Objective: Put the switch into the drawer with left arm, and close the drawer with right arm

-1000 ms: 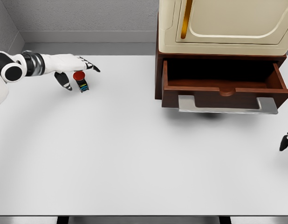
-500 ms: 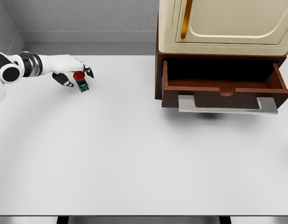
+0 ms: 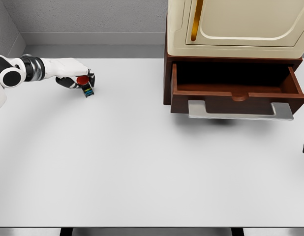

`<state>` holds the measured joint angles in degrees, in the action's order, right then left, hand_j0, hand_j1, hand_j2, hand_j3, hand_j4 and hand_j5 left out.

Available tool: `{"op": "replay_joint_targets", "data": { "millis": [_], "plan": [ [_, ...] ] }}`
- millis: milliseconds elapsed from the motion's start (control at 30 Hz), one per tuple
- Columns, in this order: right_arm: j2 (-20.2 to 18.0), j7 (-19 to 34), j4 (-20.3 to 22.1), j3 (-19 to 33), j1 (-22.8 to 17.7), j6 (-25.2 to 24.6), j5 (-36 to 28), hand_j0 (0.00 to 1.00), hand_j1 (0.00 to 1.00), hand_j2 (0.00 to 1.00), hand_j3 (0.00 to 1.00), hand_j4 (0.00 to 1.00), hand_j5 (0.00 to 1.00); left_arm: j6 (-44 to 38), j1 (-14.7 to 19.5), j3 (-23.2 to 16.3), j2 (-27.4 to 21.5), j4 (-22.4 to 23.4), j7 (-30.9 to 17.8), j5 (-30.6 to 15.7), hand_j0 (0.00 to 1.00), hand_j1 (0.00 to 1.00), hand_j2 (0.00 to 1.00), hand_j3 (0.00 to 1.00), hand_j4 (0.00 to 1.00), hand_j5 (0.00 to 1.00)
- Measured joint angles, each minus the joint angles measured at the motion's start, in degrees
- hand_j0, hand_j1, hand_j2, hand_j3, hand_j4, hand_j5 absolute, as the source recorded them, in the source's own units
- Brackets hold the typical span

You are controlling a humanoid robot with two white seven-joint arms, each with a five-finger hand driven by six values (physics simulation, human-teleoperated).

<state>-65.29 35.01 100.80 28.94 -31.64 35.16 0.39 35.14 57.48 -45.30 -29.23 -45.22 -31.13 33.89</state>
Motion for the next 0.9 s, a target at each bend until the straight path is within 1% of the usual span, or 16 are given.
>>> {"op": "replay_joint_targets", "data": {
  "millis": [33, 167, 300, 367, 433, 500, 667, 767, 900],
  "plan": [
    [-0.08, 0.00, 0.00, 0.00, 0.00, 0.00, -0.01, 0.44, 0.44, 0.44, 0.44, 0.44, 0.44, 0.00, 0.00, 0.00, 0.00, -0.07, 0.00, -0.01, 0.41, 0.41, 0.41, 0.41, 0.41, 0.41],
    [-0.56, 0.00, 0.00, 0.05, 0.09, 0.00, -1.37, 0.45, 0.45, 0.45, 0.45, 0.45, 0.45, -0.01, 0.18, 0.02, -0.41, -0.56, 0.01, -0.17, 0.39, 0.39, 0.39, 0.39, 0.39, 0.39],
    [-0.80, 0.00, 0.00, 0.07, 0.09, 0.00, -2.20, 0.44, 0.44, 0.44, 0.44, 0.44, 0.44, 0.03, 1.49, 0.07, -2.17, -3.89, -0.02, -0.38, 0.38, 0.38, 0.38, 0.38, 0.38, 0.38],
    [-0.90, 0.00, 0.00, 0.11, 0.35, 0.00, -2.36, 0.44, 0.44, 0.44, 0.44, 0.44, 0.44, 0.03, 1.49, 0.08, -2.80, -6.02, -0.02, -0.47, 0.37, 0.37, 0.37, 0.37, 0.37, 0.37],
    [-0.96, 0.00, 0.00, 0.14, 0.35, 0.00, -2.58, 0.44, 0.44, 0.44, 0.44, 0.44, 0.44, 0.02, 2.46, 0.09, -3.15, -8.27, -0.02, -1.22, 0.36, 0.36, 0.36, 0.36, 0.36, 0.36],
    [-0.98, 0.00, 0.01, 0.15, 0.35, 0.00, -2.72, 0.44, 0.44, 0.44, 0.44, 0.44, 0.44, 0.02, 2.72, 0.10, -3.32, -10.77, -0.02, -1.77, 0.35, 0.35, 0.35, 0.35, 0.35, 0.35],
    [-1.51, 0.00, 0.04, 0.04, 0.18, 0.00, -2.88, 0.44, 0.44, 0.44, 0.44, 0.44, 0.44, 0.03, 4.13, 0.10, -3.62, -16.27, -0.16, -5.06, 0.35, 0.35, 0.35, 0.35, 0.35, 0.35],
    [-1.78, 0.00, 0.07, -0.04, 0.00, 0.00, -2.87, 0.44, 0.44, 0.44, 0.44, 0.44, 0.44, 0.08, 4.22, 0.09, -4.39, -21.36, -0.17, -6.97, 0.35, 0.35, 0.35, 0.35, 0.35, 0.35],
    [-2.99, 0.00, 0.08, -0.31, 0.35, 0.00, -2.86, 0.44, 0.44, 0.44, 0.44, 0.44, 0.44, 0.08, 4.22, 0.05, -5.91, -31.39, -0.13, -8.51, 0.35, 0.35, 0.35, 0.35, 0.35, 0.35]
  ]
}}
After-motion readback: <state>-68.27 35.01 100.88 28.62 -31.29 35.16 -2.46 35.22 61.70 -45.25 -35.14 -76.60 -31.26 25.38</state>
